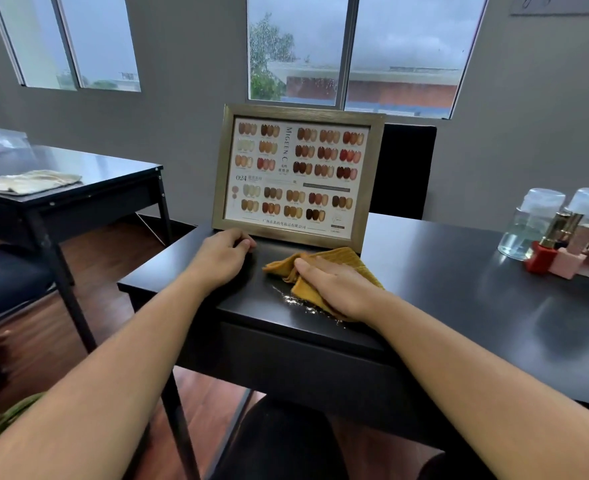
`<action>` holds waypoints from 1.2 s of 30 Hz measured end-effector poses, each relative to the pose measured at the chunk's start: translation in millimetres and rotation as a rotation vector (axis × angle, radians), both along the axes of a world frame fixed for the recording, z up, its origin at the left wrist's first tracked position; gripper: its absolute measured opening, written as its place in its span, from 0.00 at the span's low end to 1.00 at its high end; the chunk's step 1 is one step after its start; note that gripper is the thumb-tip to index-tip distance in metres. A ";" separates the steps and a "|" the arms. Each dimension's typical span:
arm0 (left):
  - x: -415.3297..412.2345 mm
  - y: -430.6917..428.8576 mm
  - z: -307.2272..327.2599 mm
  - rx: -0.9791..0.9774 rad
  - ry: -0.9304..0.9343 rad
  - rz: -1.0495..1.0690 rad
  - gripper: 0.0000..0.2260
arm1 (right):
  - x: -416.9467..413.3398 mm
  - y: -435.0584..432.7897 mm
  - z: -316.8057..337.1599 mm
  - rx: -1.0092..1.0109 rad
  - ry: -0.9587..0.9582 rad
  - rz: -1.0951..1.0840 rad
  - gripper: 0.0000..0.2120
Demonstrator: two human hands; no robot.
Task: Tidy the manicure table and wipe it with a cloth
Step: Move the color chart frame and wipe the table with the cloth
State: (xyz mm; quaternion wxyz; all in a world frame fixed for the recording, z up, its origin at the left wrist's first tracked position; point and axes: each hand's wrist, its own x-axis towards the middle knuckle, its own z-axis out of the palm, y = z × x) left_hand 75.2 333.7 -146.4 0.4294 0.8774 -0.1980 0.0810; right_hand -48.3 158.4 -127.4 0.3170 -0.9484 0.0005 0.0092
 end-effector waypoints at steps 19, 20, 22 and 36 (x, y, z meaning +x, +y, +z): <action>0.3 1.5 -2.5 -0.119 0.085 -0.007 0.10 | -40.6 -43.5 -0.5 0.047 -0.165 0.225 0.23; 0.4 1.7 -2.6 -0.120 0.086 -0.008 0.10 | -41.9 -49.8 -1.3 0.054 -0.177 0.192 0.23; 0.6 1.6 -3.0 -0.119 0.084 -0.005 0.10 | -41.6 -60.2 -3.0 0.076 -0.190 0.108 0.22; -1.9 -1.9 -0.1 -0.114 0.064 0.032 0.12 | 11.1 10.8 -2.9 -0.300 0.033 0.257 0.23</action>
